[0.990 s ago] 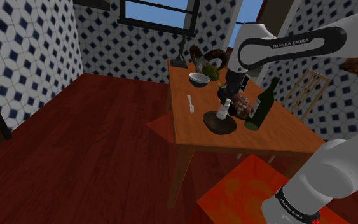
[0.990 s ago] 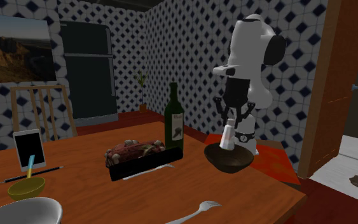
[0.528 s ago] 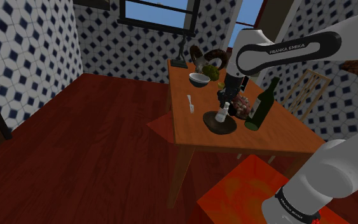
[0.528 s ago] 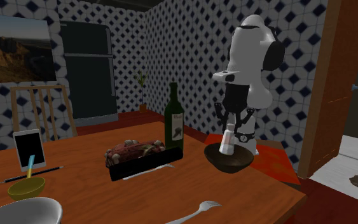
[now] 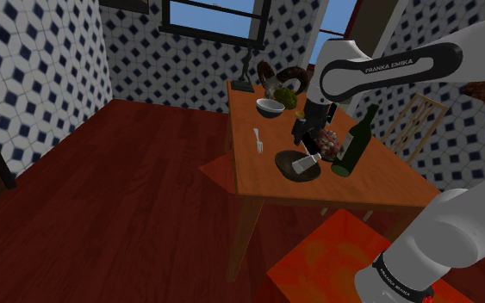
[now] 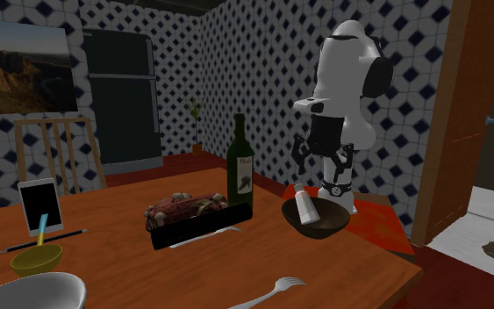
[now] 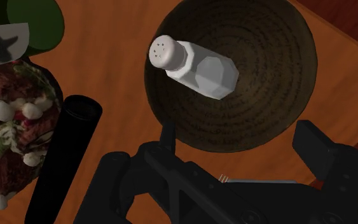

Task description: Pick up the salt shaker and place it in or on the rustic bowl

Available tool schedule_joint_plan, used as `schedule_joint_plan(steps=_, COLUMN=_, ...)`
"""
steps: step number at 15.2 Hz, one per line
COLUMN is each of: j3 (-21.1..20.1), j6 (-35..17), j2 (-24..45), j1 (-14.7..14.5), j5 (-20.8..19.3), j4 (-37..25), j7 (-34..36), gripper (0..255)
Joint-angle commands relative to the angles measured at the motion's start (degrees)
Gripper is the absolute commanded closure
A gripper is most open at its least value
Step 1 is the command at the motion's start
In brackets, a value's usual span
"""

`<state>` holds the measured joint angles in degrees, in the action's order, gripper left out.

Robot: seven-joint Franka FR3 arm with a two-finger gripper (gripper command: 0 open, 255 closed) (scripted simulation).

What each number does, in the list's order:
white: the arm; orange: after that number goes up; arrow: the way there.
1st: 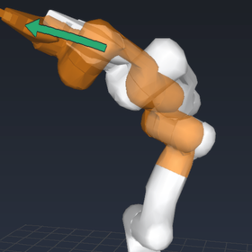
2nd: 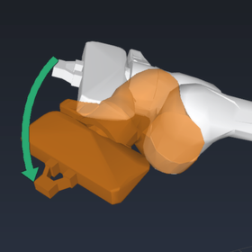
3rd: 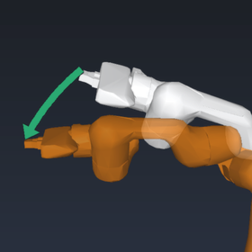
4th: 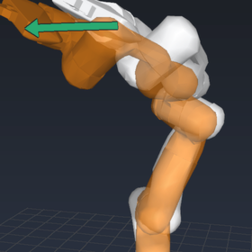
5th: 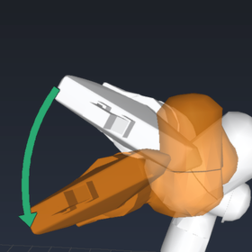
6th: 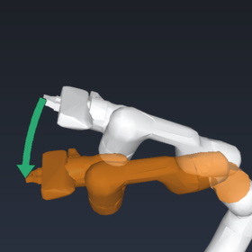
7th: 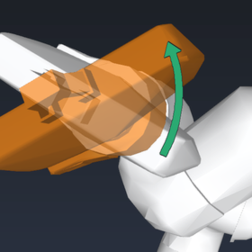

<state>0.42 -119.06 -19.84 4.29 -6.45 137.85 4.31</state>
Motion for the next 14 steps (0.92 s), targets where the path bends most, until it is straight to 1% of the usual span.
schedule_joint_plan(steps=1, j3=0.00, j6=0.00, j2=0.00, j1=0.00, j5=0.00, j4=0.00, j7=0.00, gripper=0)
schedule_joint_plan(steps=2, j3=0.00, j6=0.00, j2=0.00, j1=0.00, j5=0.00, j4=0.00, j7=0.00, gripper=0)
schedule_joint_plan(steps=6, j3=-0.44, j6=7.64, j2=-2.11, j1=-0.34, j5=0.54, j4=-5.51, j7=-0.22, gripper=0)
schedule_joint_plan(steps=14, j3=-0.44, j6=7.64, j2=-2.11, j1=-0.34, j5=0.54, j4=-5.51, j7=-0.22, gripper=0)
